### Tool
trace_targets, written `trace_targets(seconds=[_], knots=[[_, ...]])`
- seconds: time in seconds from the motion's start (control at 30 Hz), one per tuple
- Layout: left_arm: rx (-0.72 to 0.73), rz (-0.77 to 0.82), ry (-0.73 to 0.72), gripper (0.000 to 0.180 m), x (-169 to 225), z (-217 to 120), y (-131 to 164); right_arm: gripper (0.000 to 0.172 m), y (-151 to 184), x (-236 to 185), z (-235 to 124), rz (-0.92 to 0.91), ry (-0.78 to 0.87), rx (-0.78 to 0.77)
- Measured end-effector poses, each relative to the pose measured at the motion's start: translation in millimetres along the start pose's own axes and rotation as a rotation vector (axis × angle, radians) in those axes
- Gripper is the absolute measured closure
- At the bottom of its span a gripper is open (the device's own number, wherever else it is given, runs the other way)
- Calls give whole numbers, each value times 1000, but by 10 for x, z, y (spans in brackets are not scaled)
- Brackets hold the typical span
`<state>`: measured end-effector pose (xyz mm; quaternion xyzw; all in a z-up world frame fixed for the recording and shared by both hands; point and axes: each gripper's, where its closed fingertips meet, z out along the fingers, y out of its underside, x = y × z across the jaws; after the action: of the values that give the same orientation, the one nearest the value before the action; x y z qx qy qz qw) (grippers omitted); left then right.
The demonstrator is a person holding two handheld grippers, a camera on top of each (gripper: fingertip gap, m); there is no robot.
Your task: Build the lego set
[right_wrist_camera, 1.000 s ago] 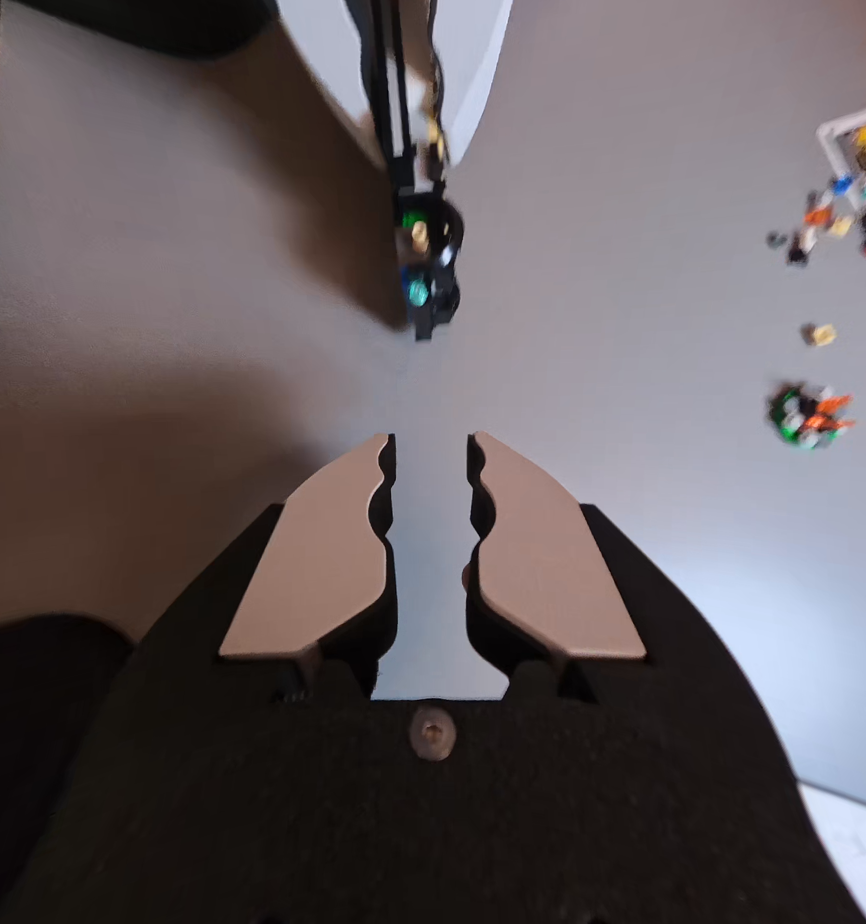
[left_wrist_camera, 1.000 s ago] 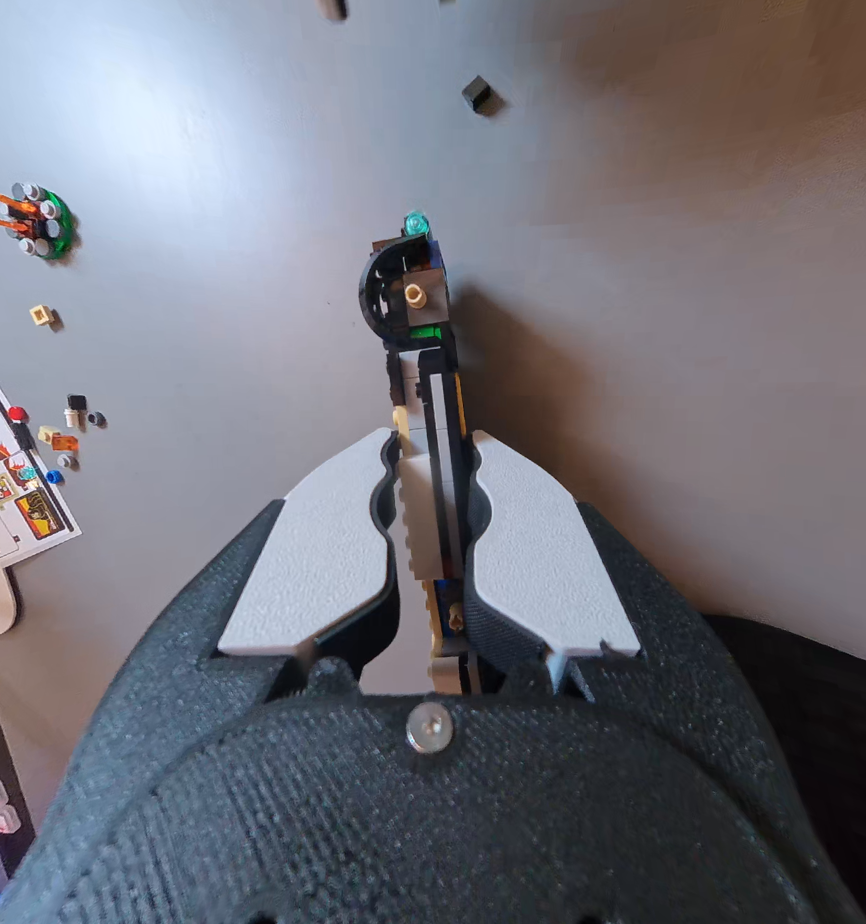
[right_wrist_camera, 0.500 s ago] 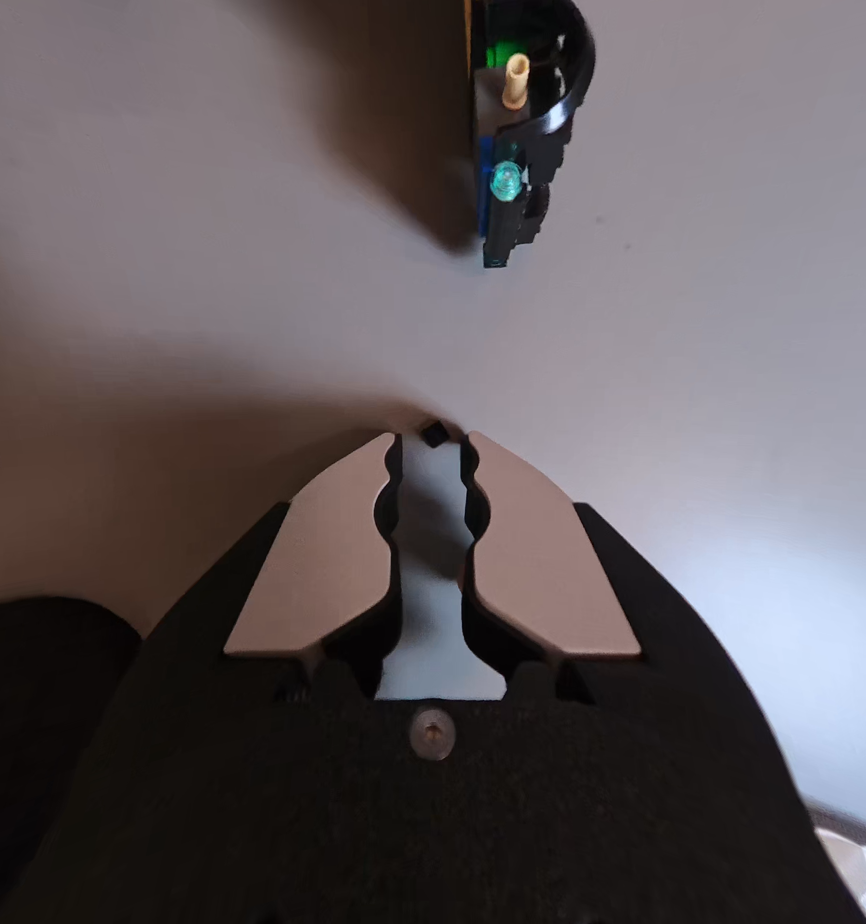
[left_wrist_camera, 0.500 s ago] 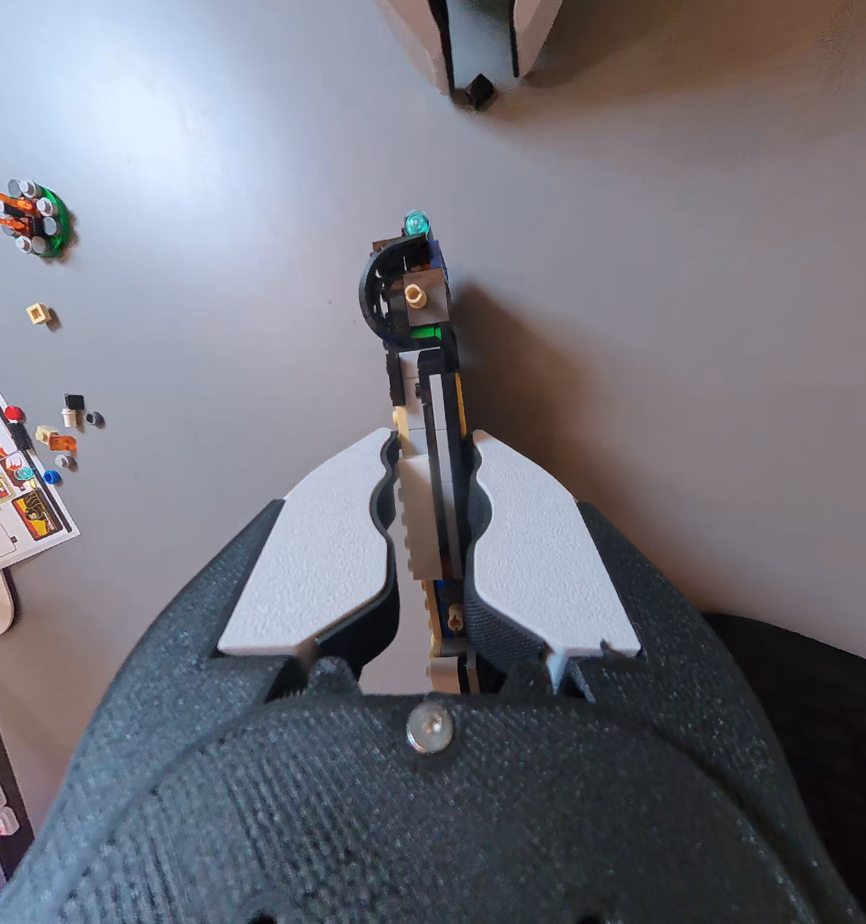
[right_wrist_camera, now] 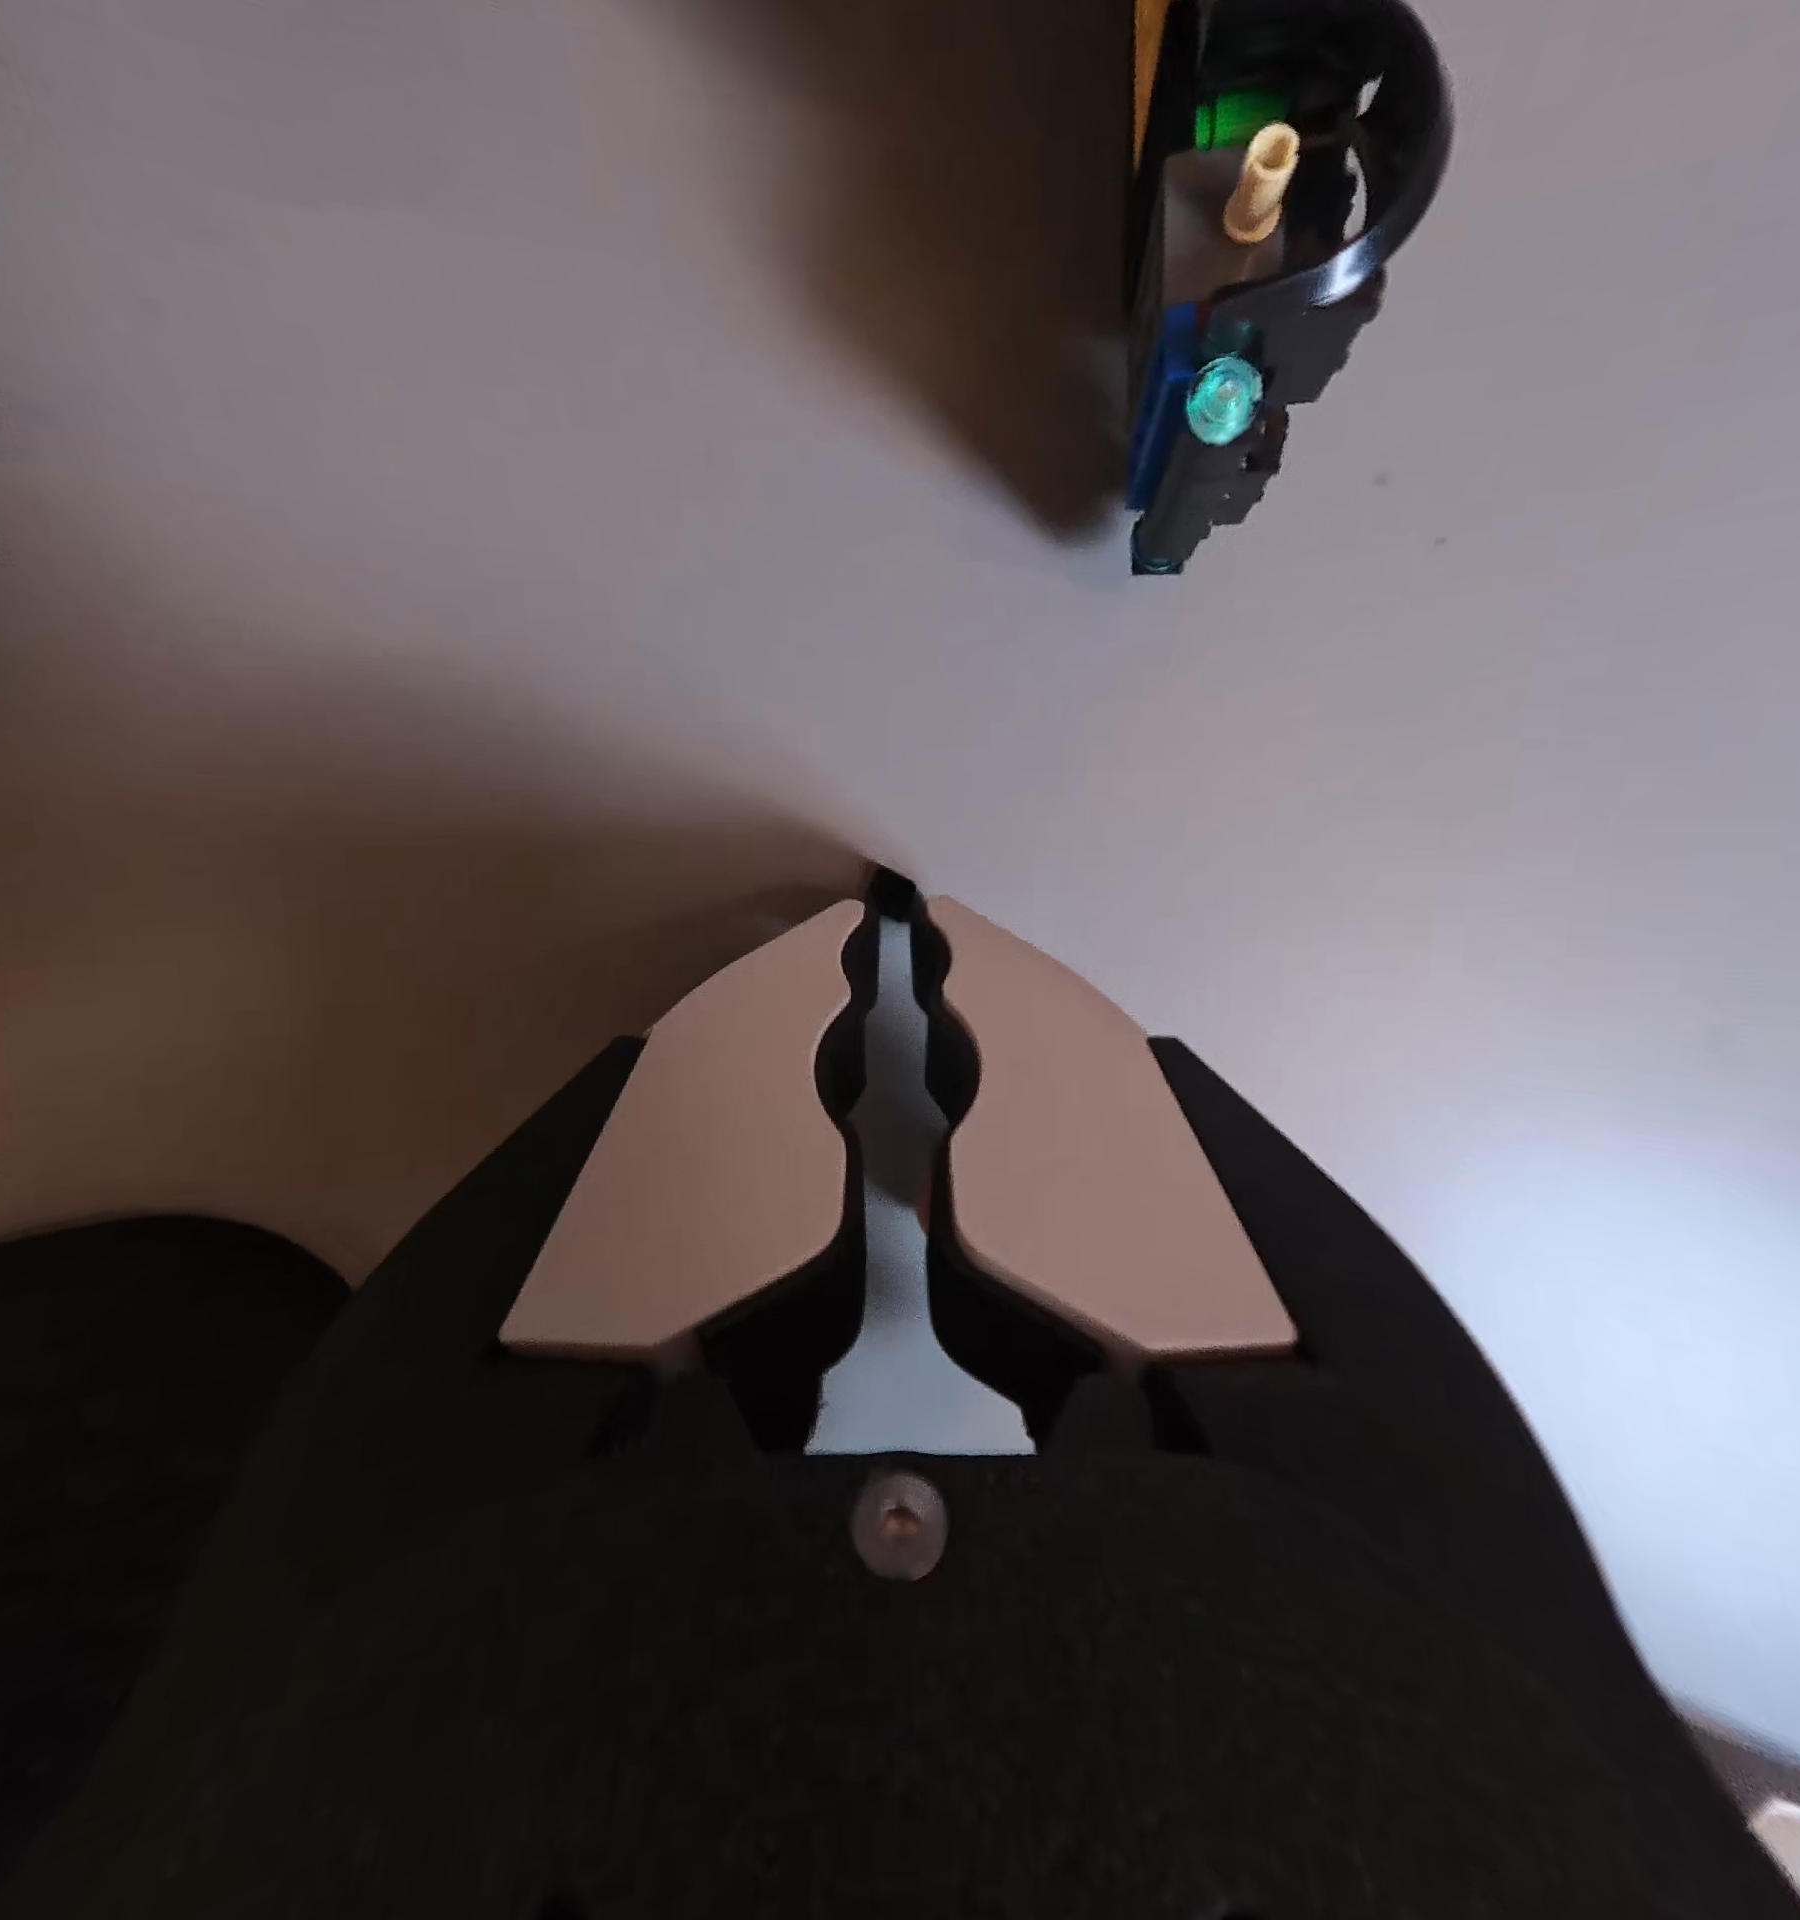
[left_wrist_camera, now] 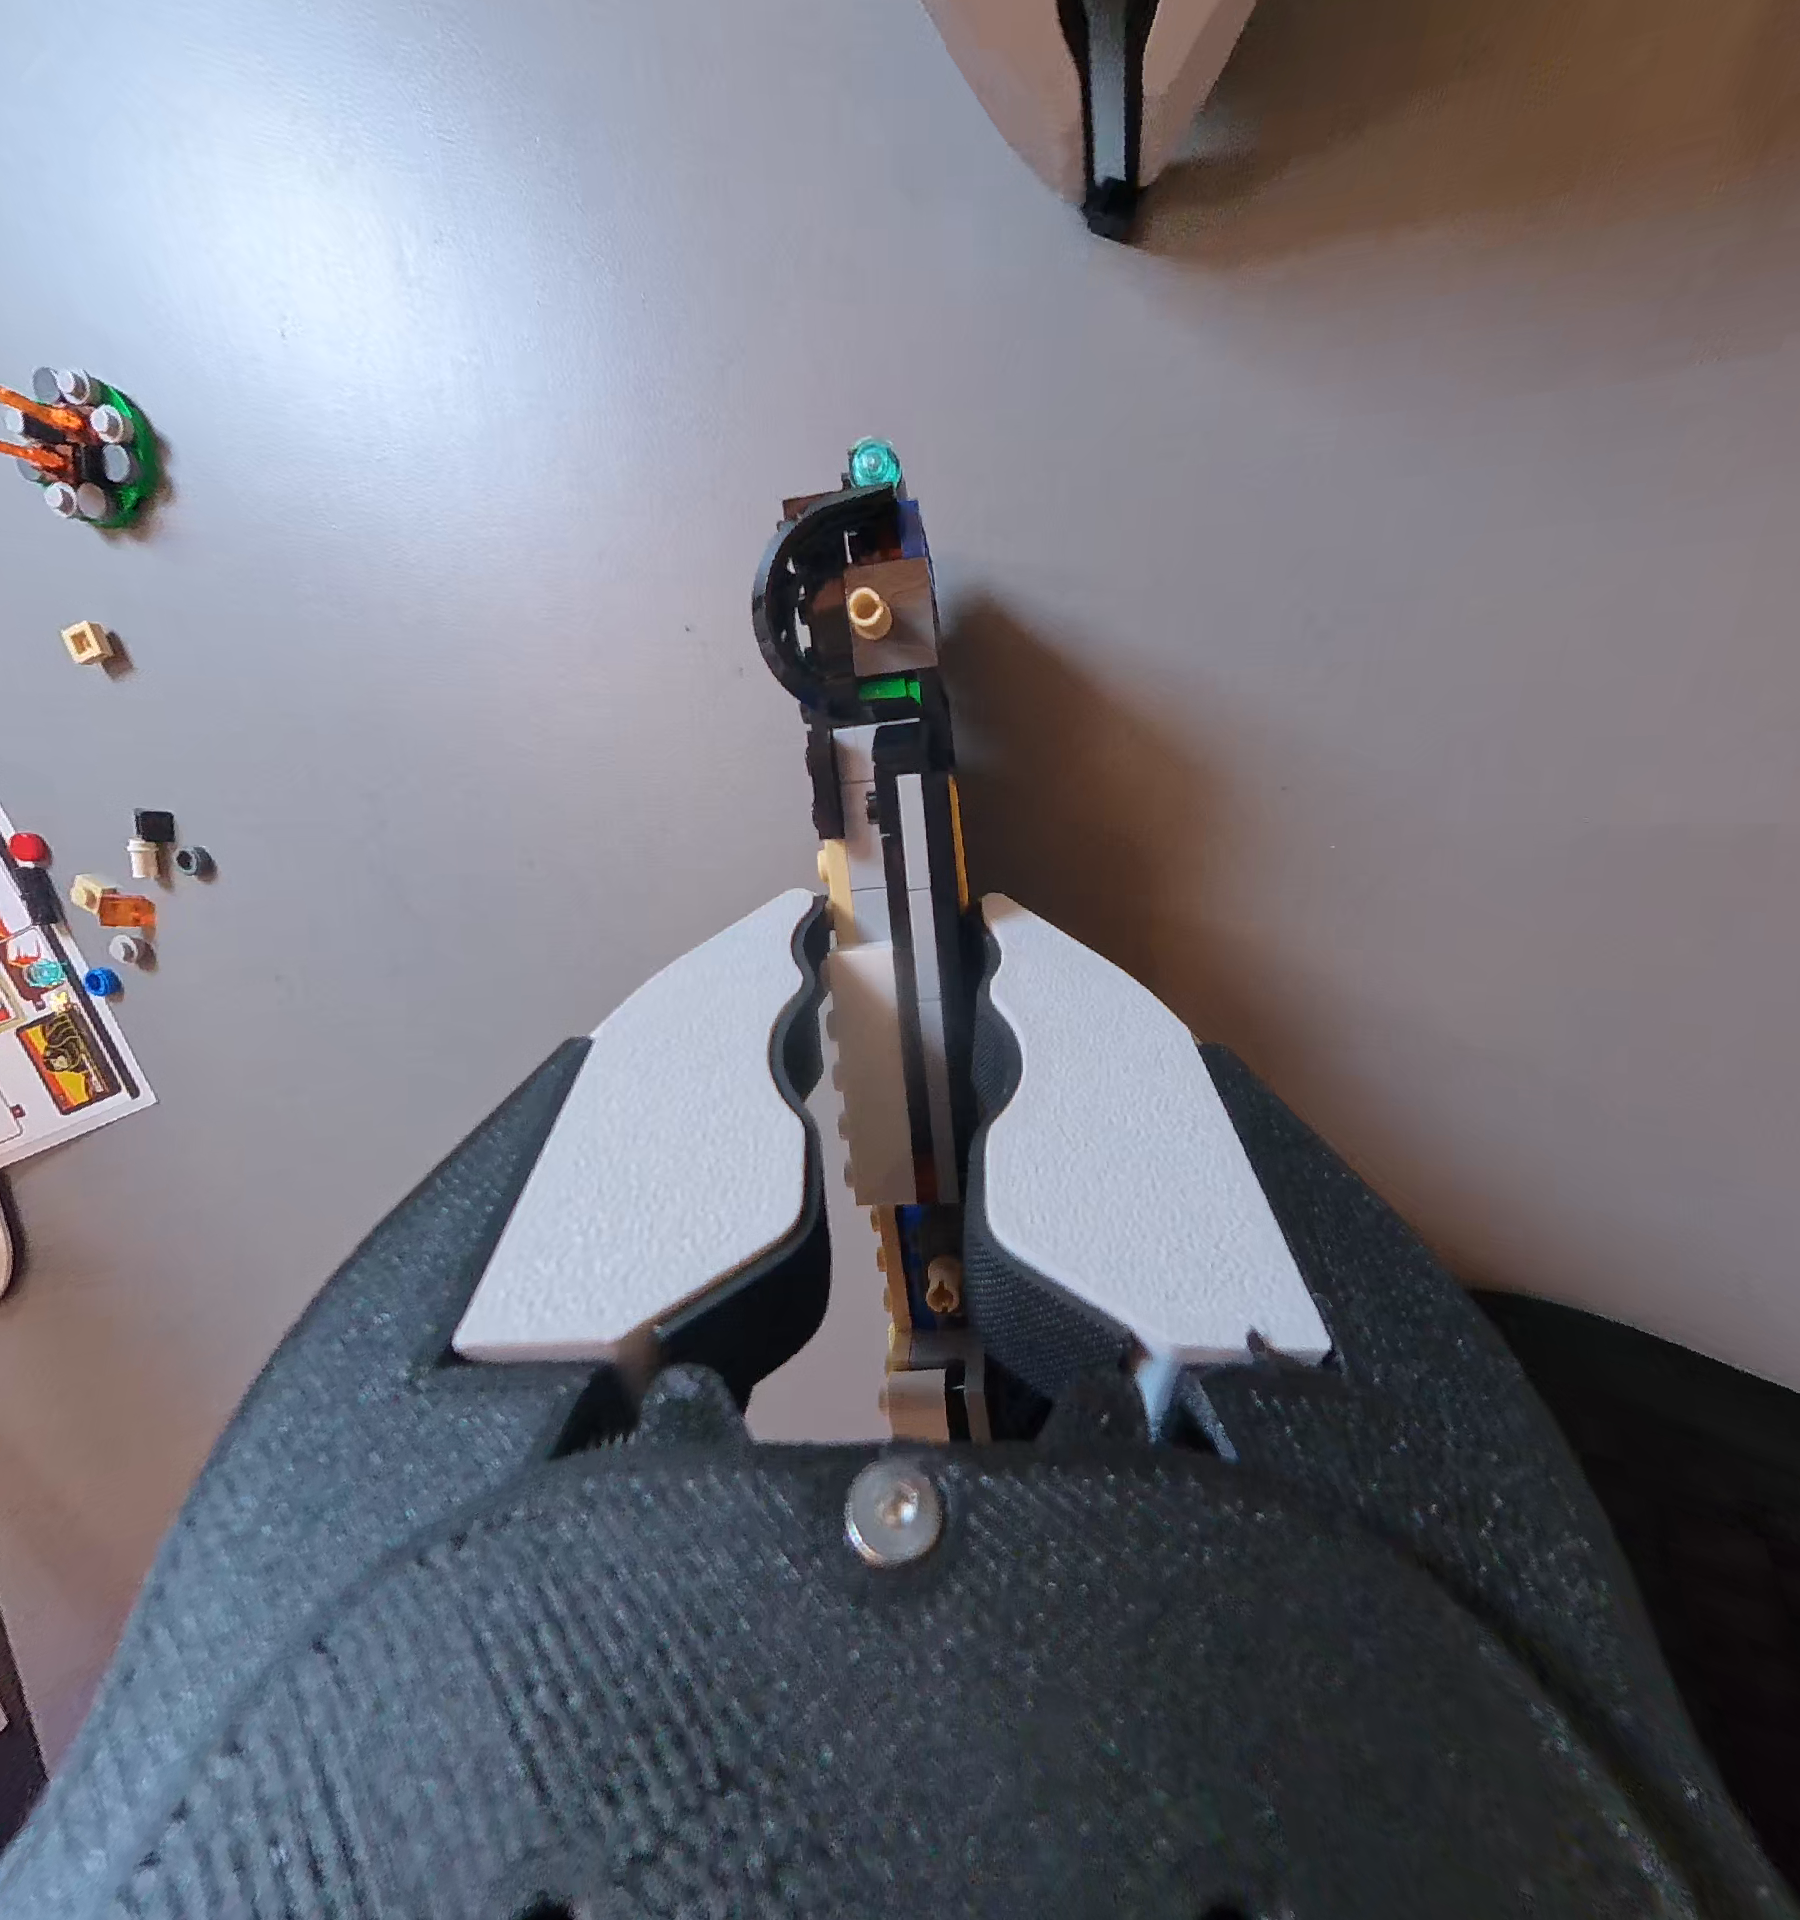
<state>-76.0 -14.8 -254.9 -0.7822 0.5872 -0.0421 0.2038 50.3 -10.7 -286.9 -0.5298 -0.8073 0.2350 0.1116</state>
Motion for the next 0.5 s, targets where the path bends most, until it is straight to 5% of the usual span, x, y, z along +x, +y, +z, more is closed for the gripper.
trace_targets(seconds=[0.5], knots=[[5,0,-7,156,7,-2,0,163,-126,-19,53,-50,-18,21]])
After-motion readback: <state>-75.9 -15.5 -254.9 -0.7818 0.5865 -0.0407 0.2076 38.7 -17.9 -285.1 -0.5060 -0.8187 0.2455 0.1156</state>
